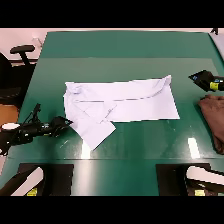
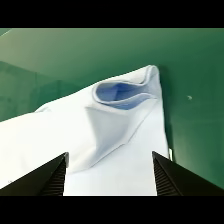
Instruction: Fold the shirts.
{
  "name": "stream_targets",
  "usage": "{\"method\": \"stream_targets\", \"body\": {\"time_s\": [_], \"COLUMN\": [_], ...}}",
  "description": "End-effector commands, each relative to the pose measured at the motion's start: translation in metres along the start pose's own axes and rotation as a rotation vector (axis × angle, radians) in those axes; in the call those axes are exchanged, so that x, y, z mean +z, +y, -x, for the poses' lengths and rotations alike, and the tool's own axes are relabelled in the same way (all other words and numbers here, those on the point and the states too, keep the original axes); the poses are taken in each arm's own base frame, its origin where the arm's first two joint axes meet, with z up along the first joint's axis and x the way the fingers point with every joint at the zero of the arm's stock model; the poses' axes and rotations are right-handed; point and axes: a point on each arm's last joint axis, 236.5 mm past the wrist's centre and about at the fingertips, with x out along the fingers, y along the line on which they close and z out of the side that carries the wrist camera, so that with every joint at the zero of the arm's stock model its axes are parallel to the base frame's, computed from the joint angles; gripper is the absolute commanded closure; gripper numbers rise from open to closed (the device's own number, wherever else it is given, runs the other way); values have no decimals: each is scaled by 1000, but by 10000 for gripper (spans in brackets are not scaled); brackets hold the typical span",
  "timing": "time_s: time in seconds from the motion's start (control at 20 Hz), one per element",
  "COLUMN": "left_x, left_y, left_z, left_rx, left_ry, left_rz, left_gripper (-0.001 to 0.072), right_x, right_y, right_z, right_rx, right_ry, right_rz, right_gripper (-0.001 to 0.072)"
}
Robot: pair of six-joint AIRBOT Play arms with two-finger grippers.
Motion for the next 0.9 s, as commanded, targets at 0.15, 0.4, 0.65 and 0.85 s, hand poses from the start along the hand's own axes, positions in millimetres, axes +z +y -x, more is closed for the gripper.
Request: {"method": "stream_targets", "body": {"time_s": [0.15,0.4,0.65,0.85], "left_x": [16,27,-5,-1], "left_y": [9,3,-17,-15], "left_z": [-3,-2,-37,-39], "left_rx": [16,-5,40,56], "left_ry": [-91,-138,-53,-78], "left_rz": [12,-7,-162,-95], "left_gripper": [10,11,11,13], "right_x": [-10,-11,-11,-13], "right_y": [22,23,23,24], "right_z": [-14,-14,-14,-13], "right_rx": [31,33,35,40], "right_ry": [36,38,39,49], "right_rz": [41,40,40,41], "right_gripper": [120,120,120,120]}}
